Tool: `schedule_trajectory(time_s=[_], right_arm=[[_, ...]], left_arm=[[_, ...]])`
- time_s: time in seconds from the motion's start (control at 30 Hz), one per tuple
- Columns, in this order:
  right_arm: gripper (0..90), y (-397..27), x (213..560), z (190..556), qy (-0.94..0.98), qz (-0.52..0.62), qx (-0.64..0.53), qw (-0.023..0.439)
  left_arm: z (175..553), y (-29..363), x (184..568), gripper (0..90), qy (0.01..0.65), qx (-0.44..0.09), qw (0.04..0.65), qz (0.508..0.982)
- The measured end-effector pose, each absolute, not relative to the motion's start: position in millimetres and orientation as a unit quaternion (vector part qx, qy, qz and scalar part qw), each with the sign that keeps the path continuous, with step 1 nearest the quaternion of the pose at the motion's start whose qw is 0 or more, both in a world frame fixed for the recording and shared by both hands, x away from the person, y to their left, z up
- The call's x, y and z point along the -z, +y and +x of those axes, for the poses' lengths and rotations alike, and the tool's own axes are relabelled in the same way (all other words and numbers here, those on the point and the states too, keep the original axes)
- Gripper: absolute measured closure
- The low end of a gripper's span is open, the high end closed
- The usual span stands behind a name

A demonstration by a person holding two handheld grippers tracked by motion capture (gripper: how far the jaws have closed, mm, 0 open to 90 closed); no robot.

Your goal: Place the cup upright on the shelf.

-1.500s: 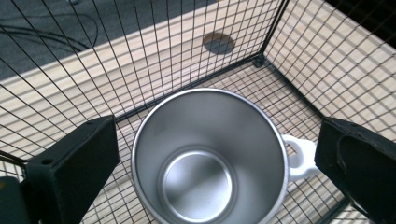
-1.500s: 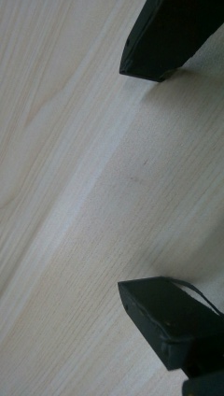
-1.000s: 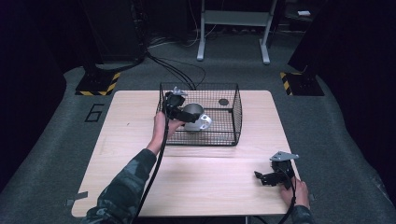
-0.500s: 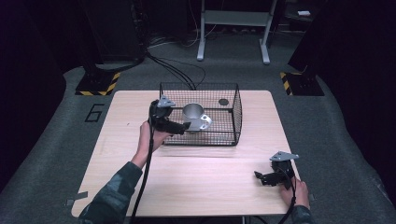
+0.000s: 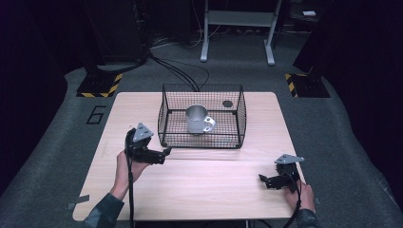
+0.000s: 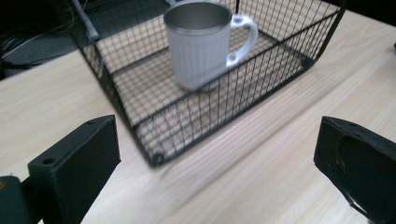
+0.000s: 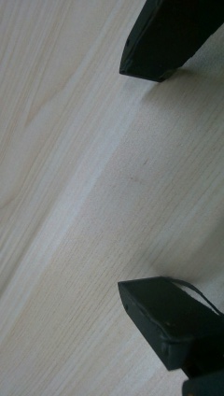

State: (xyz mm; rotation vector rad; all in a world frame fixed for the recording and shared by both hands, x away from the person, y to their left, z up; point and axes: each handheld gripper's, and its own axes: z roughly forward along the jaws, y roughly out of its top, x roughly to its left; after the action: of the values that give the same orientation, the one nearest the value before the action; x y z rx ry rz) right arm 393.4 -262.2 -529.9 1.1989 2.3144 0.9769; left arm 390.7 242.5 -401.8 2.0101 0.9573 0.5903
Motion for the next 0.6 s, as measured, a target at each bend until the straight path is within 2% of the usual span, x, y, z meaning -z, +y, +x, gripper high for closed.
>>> schedule_trajectory(time_s=[0.33,0.6], right_arm=[[0.0,-262.2,529.9,393.4,0.818,0.424,-0.345,0.178],[0.0,-262.2,529.9,393.4,0.818,0.424,-0.345,0.178]], left_arm=[[359.6,290.8,456.2,0.3,0.458,-0.238,0.383,0.766],[354.7,327.8,506.3,0.2,0.525,-0.225,0.339,0.748]])
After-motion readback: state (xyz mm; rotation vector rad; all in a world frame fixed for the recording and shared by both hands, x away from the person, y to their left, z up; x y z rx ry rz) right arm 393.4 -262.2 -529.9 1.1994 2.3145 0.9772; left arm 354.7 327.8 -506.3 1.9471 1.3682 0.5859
